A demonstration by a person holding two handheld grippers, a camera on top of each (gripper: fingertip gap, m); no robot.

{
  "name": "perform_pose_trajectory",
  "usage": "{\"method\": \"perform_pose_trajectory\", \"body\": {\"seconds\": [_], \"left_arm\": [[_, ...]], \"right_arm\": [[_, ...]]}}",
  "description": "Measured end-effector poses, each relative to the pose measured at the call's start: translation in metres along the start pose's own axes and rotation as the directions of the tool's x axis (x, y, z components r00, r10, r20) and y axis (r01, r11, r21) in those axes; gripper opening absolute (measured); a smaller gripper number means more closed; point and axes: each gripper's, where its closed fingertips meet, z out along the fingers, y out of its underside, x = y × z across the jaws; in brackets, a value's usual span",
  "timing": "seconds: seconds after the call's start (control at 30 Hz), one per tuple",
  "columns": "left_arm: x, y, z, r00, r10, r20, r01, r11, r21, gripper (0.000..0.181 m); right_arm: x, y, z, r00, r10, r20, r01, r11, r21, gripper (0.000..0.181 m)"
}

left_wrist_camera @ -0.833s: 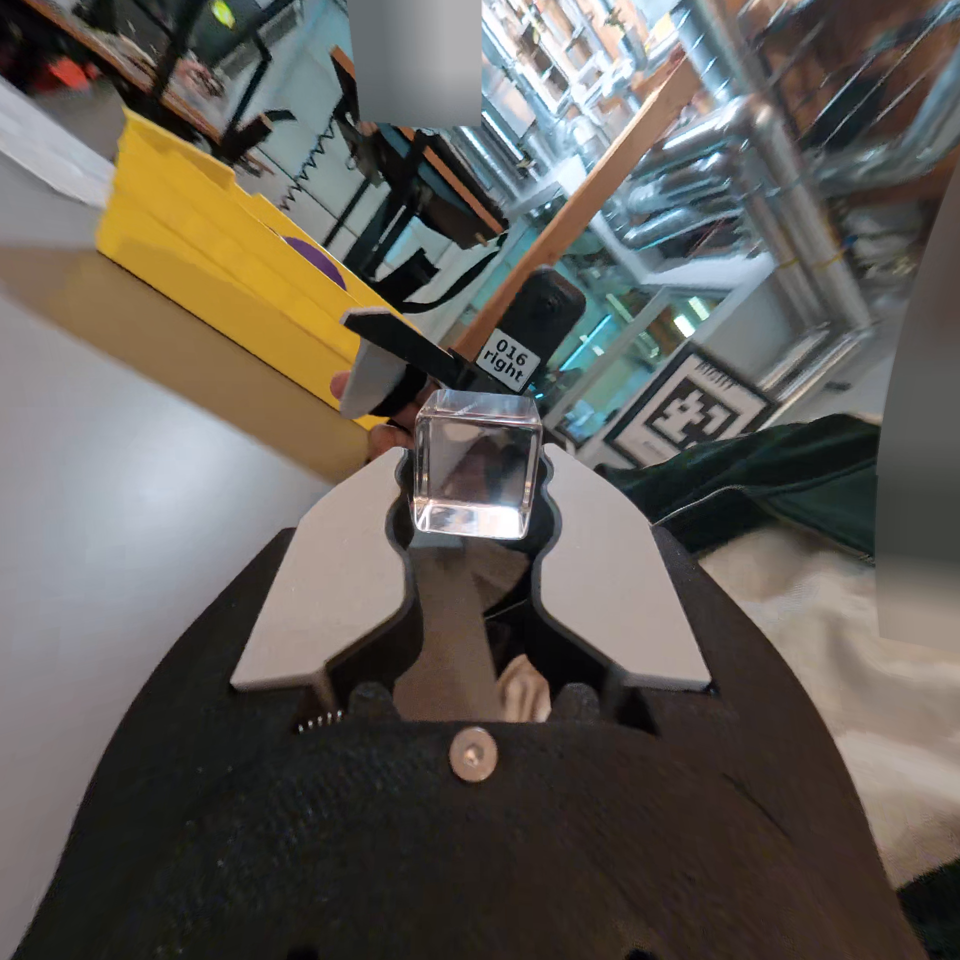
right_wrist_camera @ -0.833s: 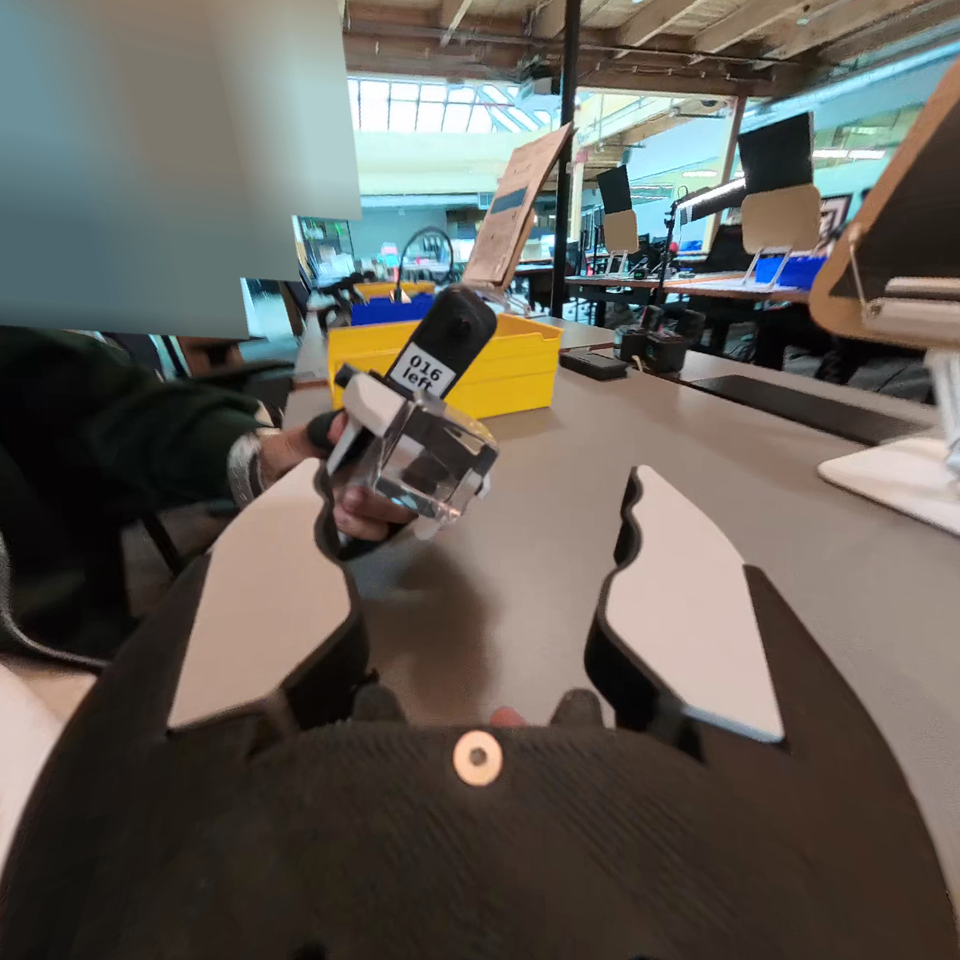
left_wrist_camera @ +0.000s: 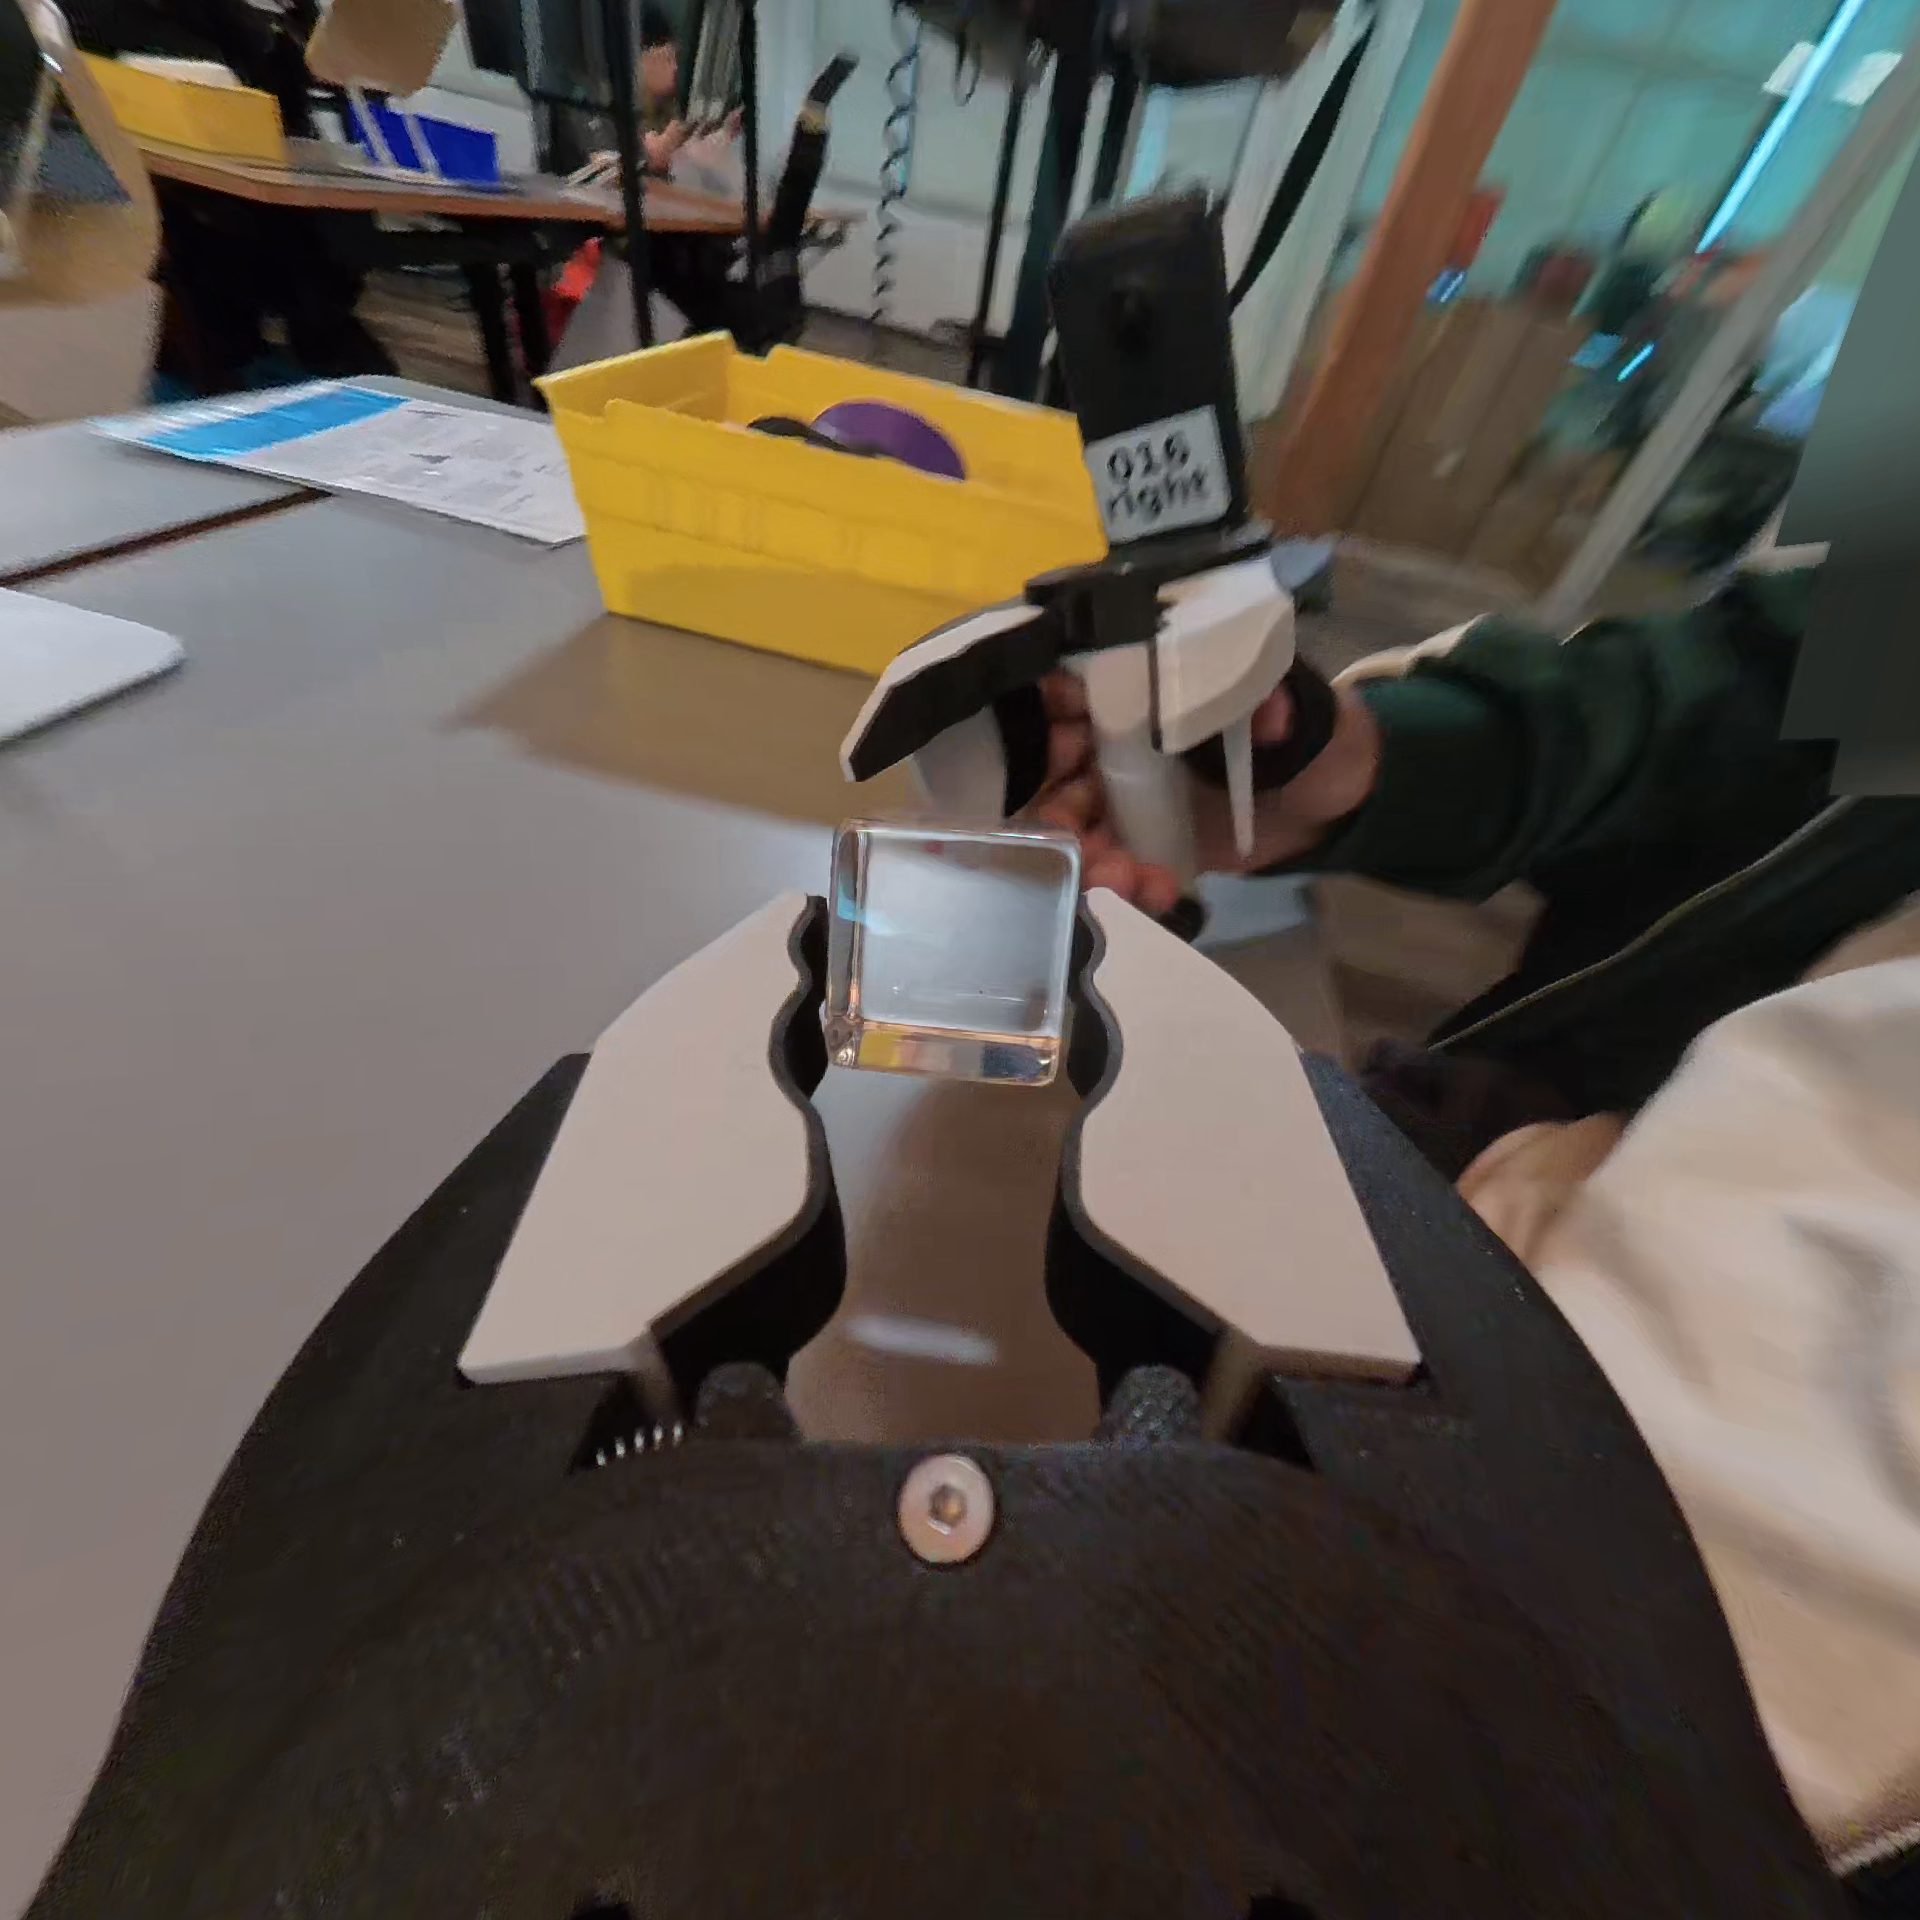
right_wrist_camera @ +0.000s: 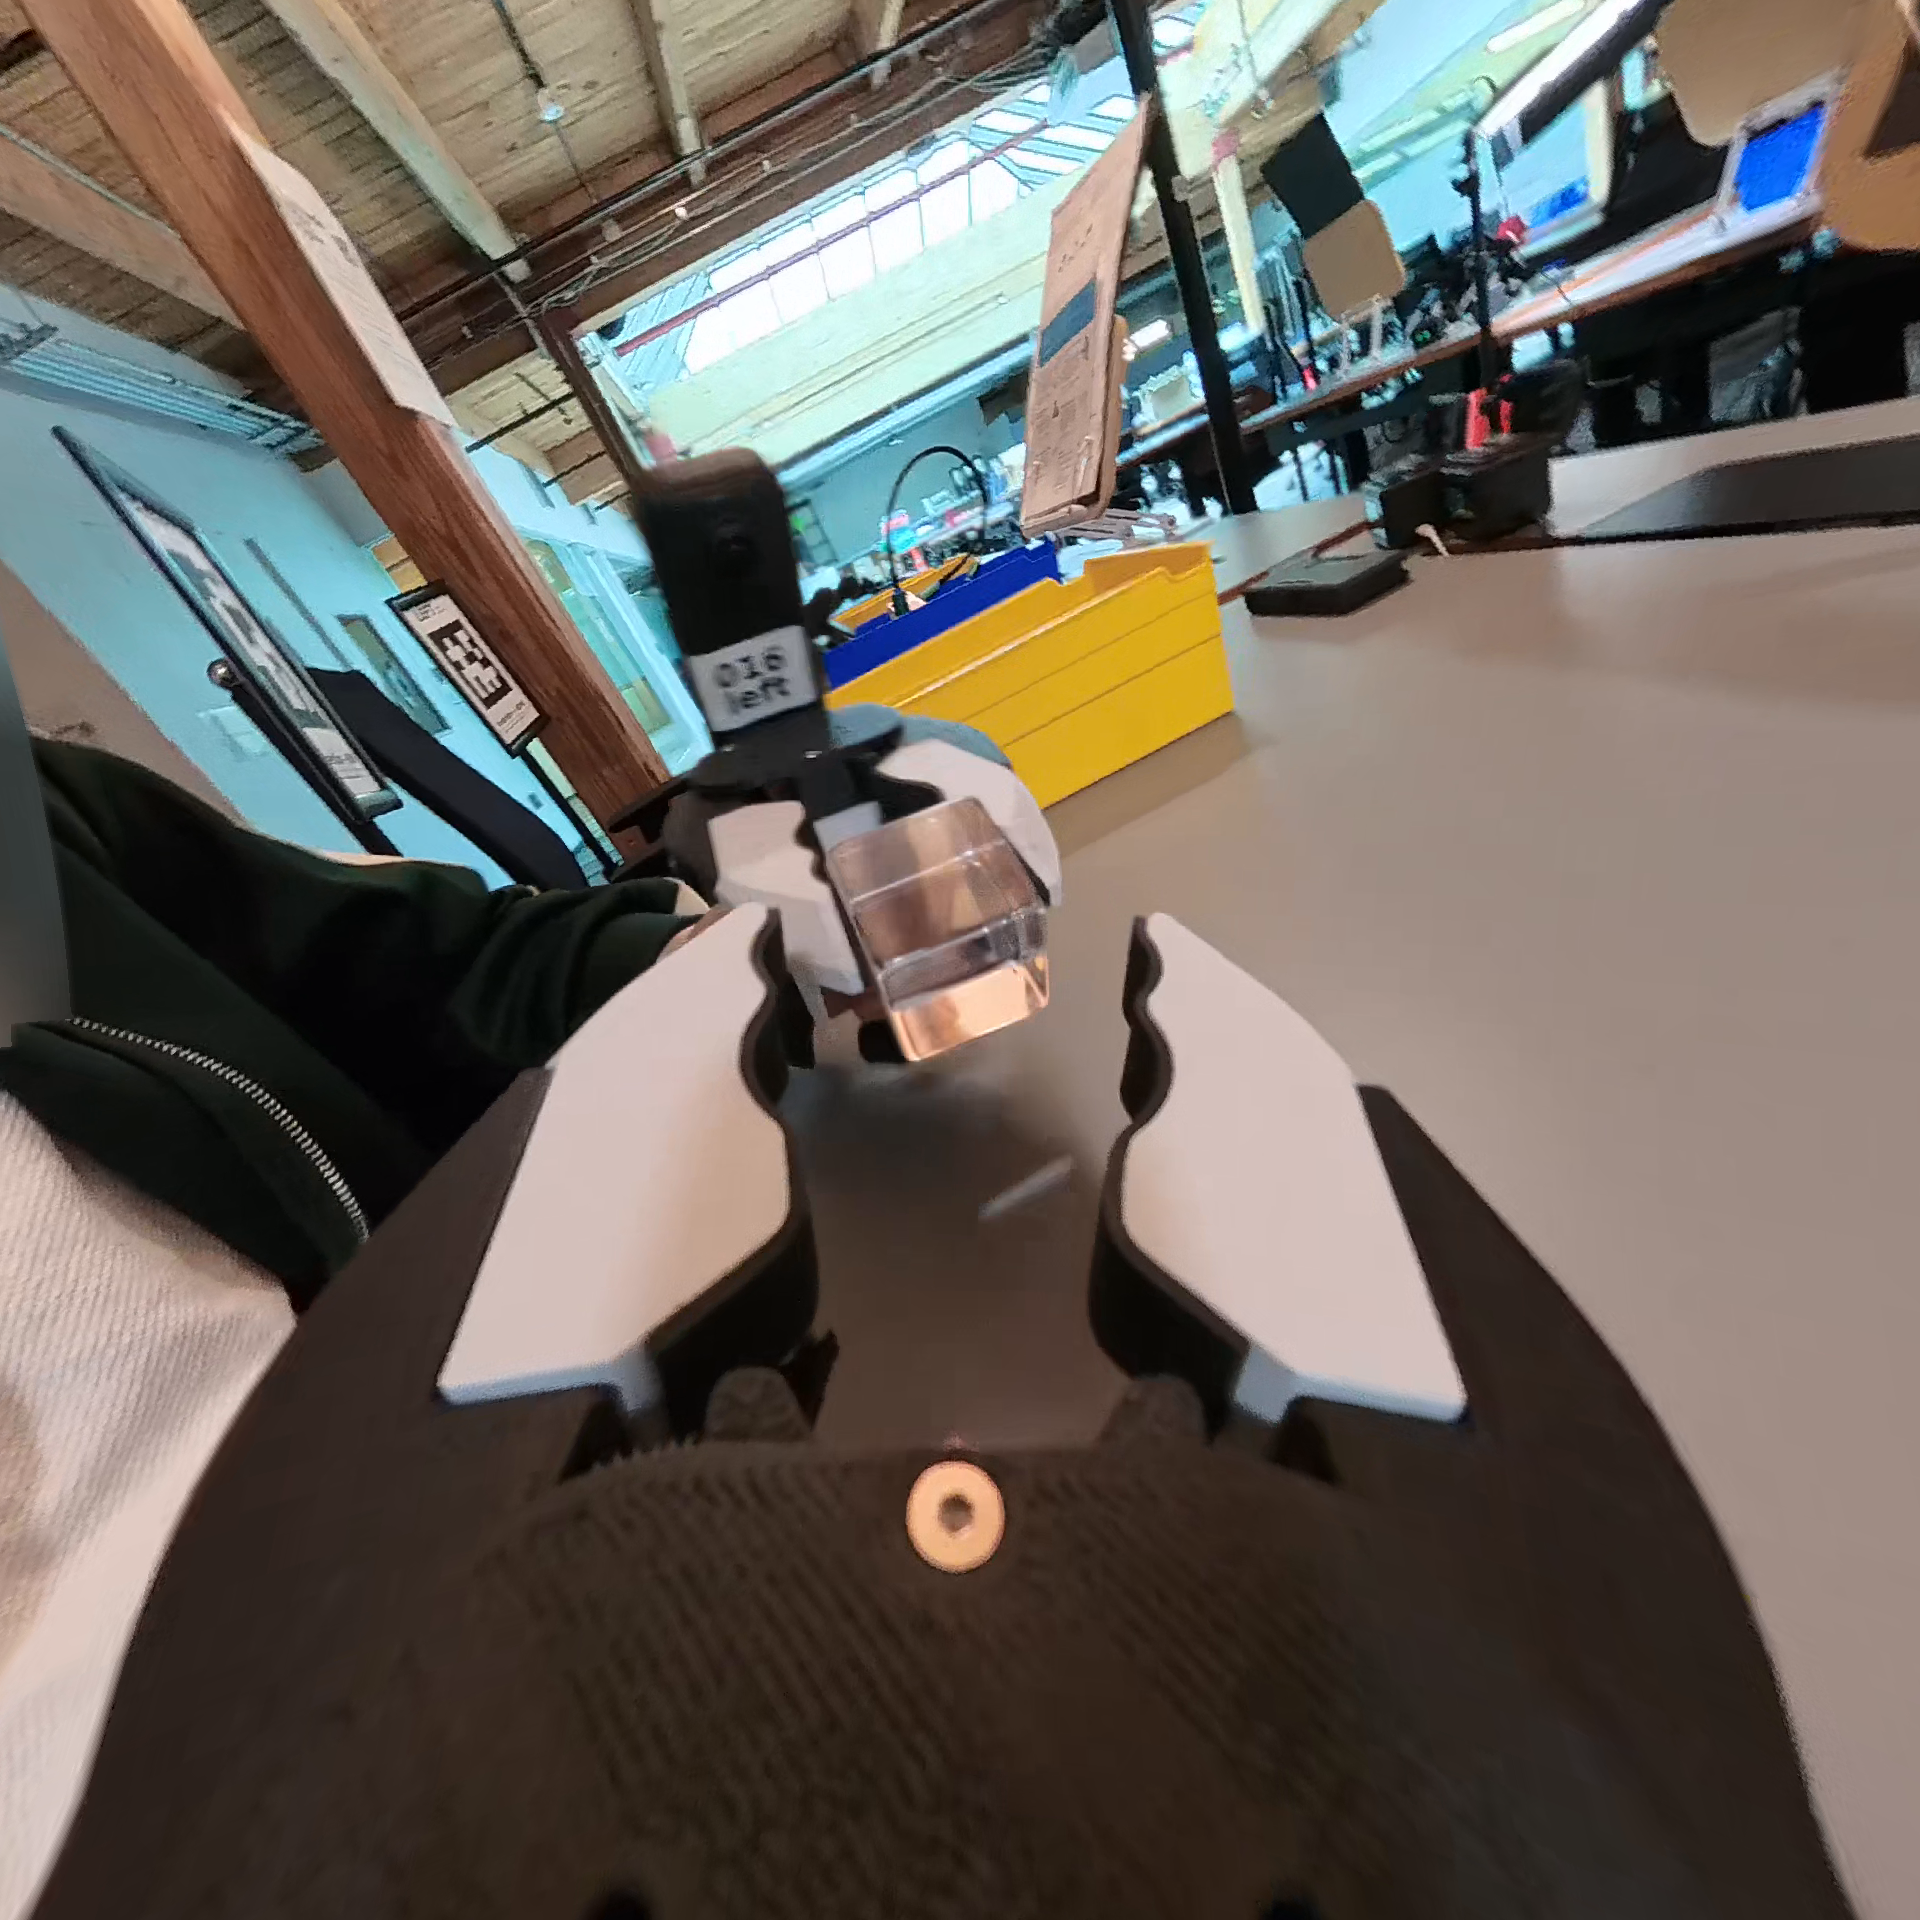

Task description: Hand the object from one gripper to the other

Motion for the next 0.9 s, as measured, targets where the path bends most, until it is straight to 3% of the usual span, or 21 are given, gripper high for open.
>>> {"method": "perform_pose_trajectory", "body": {"seconds": [0.07, 0.13, 0.27, 0.37, 0.7, 0.9], "left_arm": [[-0.009, 0.007, -0.001, 0.981, 0.159, 0.112, -0.147, 0.983, -0.114, 0.045], [-0.019, 0.016, -0.003, 0.911, 0.366, 0.193, -0.306, 0.910, -0.279, 0.046], [-0.033, 0.030, -0.010, 0.616, 0.761, 0.202, -0.527, 0.589, -0.613, 0.047], [-0.026, 0.037, -0.006, 0.484, 0.865, 0.136, -0.557, 0.424, -0.714, 0.048], [-0.004, 0.040, 0.004, 0.409, 0.909, 0.077, -0.566, 0.319, -0.760, 0.048], [-0.002, 0.039, 0.005, 0.427, 0.900, 0.086, -0.565, 0.340, -0.752, 0.048]], "right_arm": [[0.008, 0.004, -0.001, 0.997, 0.070, -0.035, -0.071, 0.997, -0.027, 0.060], [0.016, 0.013, -0.002, 0.986, 0.141, -0.084, -0.148, 0.986, -0.074, 0.058], [0.019, 0.029, 0.004, 0.963, 0.229, -0.141, -0.247, 0.960, -0.132, 0.060], [0.015, 0.044, 0.013, 0.964, 0.205, -0.171, -0.238, 0.951, -0.196, 0.063], [0.007, 0.065, 0.026, 0.967, 0.165, -0.193, -0.215, 0.936, -0.280, 0.049], [0.005, 0.064, 0.026, 0.965, 0.201, -0.168, -0.240, 0.934, -0.264, 0.047]]}}
